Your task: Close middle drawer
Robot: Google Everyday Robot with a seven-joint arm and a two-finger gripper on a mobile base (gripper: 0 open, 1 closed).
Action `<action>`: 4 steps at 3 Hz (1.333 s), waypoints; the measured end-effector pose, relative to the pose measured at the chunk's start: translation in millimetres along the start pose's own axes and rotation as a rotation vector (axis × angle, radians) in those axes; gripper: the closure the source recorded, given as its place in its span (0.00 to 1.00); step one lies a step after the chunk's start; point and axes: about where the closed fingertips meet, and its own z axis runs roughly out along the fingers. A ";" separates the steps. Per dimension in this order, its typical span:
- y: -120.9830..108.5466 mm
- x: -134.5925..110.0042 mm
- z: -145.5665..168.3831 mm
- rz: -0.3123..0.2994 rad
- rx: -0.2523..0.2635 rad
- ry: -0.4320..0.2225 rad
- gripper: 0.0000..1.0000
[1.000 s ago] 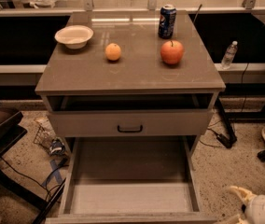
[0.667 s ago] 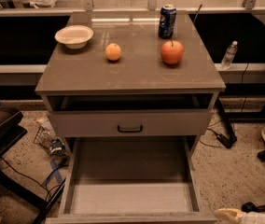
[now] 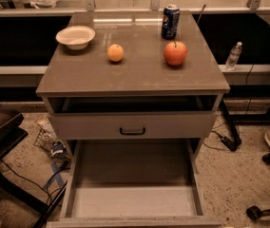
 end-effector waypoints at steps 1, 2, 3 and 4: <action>0.0 -0.1 -0.1 0.000 0.000 0.000 1.00; -7.7 14.1 17.4 0.017 -0.017 -0.012 1.00; -12.1 34.7 41.3 0.016 -0.049 -0.048 1.00; -16.0 42.3 57.4 -0.014 -0.084 -0.091 1.00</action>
Offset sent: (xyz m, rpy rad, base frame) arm 0.0168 -0.0037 -0.0895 0.0892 0.0476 -0.0129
